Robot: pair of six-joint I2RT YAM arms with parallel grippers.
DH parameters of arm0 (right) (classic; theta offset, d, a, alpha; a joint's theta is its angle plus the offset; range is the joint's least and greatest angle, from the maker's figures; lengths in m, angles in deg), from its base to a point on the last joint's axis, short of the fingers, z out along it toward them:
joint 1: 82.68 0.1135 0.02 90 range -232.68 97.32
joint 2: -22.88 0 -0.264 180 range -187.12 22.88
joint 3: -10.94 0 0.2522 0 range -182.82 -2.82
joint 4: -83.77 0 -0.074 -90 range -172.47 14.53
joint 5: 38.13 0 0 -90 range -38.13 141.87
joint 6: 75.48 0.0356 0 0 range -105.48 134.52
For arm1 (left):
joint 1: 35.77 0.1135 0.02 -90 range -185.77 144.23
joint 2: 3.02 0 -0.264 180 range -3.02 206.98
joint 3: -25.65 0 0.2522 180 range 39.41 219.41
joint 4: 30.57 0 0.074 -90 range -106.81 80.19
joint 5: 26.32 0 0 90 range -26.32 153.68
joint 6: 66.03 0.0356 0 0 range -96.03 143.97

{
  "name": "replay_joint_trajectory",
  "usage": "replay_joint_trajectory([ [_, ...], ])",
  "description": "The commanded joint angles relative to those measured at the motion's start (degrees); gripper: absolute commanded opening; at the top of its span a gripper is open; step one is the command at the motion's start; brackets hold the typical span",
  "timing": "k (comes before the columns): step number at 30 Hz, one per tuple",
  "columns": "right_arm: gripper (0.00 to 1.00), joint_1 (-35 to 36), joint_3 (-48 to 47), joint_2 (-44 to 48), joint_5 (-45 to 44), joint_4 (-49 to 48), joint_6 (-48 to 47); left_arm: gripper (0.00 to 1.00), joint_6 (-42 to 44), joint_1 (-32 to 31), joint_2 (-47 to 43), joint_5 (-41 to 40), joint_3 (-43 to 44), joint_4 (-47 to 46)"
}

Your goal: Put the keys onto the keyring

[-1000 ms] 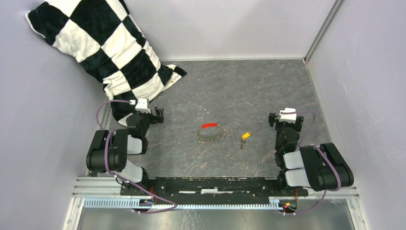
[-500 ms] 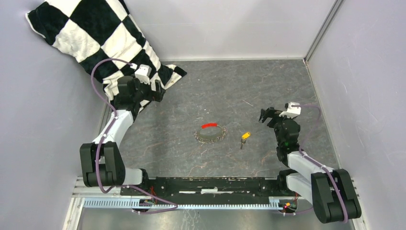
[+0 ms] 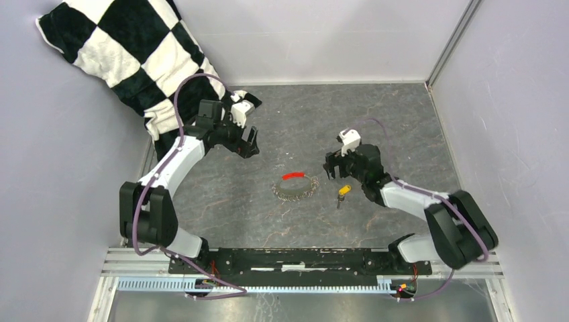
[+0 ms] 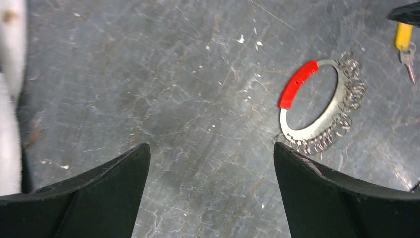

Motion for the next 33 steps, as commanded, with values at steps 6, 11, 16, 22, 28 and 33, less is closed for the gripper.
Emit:
replay_joint_trajectory([
  [6,0.71,-0.1,-9.9,-13.8,25.8,8.8,-14.9,1.00,6.9,-2.4,5.2,5.8,7.5,11.8],
  [11,0.62,-0.4,-11.7,-17.6,33.1,10.5,-15.7,1.00,8.1,-3.1,4.8,5.7,6.8,11.9],
  [16,0.56,-0.5,-12.2,-20.1,35.3,10.2,-15.3,1.00,8.8,-3.1,4.0,5.2,5.9,11.9],
  [22,0.55,-0.4,-11.2,-17.2,36.2,10.9,-15.7,1.00,9.3,-3.2,3.7,4.9,4.9,11.9],
  [28,0.44,-0.4,-9.9,-15.5,35.0,11.2,-15.7,1.00,8.8,-3.6,3.9,4.3,5.3,11.9],
  [33,0.39,-0.4,-9.3,-15.5,34.5,10.3,-15.6,1.00,8.7,-4.0,3.1,4.3,4.9,11.9],
])
